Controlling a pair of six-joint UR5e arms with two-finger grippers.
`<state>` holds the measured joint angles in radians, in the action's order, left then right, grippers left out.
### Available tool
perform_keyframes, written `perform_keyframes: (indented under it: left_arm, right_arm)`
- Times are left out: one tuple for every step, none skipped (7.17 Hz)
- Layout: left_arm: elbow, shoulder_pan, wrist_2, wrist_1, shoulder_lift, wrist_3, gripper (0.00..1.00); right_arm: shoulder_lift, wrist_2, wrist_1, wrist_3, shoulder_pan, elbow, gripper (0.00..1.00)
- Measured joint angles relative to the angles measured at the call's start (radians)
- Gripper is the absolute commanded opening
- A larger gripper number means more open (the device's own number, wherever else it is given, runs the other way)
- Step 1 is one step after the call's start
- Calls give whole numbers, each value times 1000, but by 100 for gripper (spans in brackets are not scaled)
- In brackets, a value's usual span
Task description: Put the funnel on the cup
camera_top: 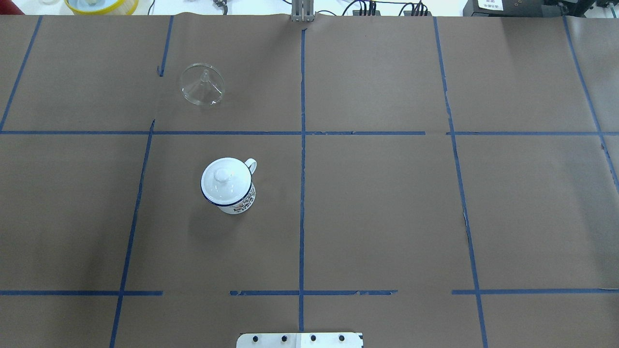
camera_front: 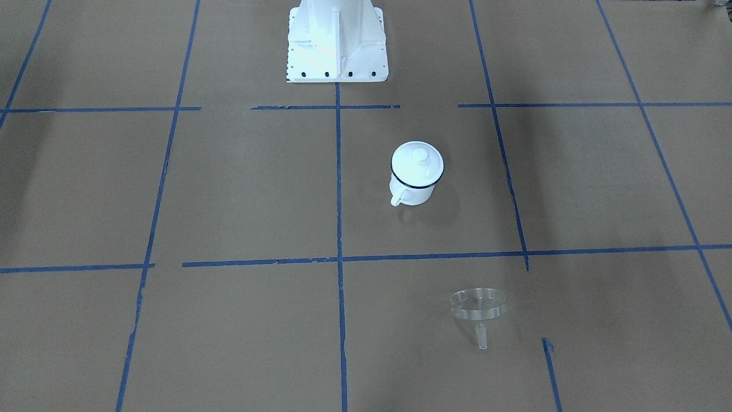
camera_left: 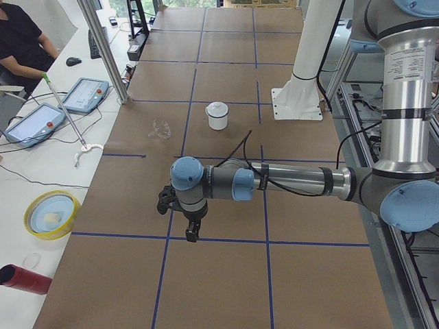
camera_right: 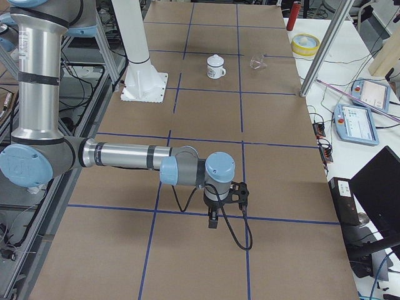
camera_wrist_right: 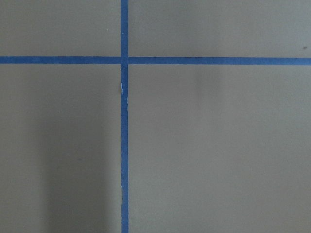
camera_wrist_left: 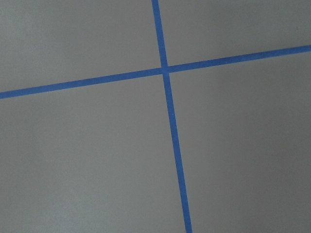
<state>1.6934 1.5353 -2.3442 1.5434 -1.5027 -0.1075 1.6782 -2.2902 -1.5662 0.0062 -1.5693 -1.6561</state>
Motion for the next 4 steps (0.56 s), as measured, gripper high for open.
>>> perform_keyframes:
  left_arm:
    - [0, -1, 0, 0, -1, 1, 100]
    - [0, -1, 0, -1, -2, 1, 100]
    - [0, -1, 0, -1, -2, 2, 100]
    - [2, -1, 0, -5, -8, 7, 100]
  right_arm:
    - [0, 0, 0, 0, 0, 0, 100]
    - [0, 0, 0, 0, 0, 0, 100]
    - [0, 0, 0, 0, 0, 1, 100]
    - [0, 0, 0, 0, 0, 1, 100]
